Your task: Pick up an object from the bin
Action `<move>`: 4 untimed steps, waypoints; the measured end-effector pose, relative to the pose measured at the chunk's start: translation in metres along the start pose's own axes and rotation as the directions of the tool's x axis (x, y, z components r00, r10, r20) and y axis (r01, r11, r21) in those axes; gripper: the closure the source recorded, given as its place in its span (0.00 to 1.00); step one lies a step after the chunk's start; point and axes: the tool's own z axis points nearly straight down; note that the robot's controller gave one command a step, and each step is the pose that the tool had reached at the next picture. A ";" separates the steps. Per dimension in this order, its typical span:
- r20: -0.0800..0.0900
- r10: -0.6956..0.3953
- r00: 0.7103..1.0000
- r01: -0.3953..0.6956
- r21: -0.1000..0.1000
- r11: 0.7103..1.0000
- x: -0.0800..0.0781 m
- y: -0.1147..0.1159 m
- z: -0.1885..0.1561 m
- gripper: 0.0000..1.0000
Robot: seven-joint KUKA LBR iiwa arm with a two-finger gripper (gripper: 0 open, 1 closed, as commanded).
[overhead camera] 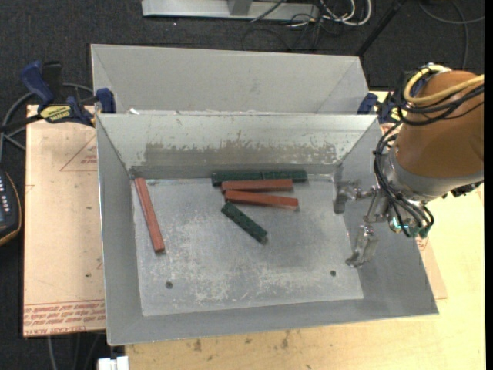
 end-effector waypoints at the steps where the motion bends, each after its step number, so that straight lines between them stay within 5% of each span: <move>1: -0.002 -0.051 0.999 0.051 -0.003 0.999 0.007 0.075 0.084 0.00; 2: 0.010 0.000 1.000 0.000 -0.003 1.000 -0.082 0.129 0.151 0.00; 3: 0.008 0.004 1.000 -0.004 0.001 1.000 -0.081 0.125 0.149 1.00; 4: 0.017 -0.063 0.998 0.063 0.001 0.998 -0.070 0.135 -0.014 1.00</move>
Offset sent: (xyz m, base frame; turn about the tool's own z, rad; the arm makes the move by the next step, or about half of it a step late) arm -0.0050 0.0704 -0.0794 -0.0430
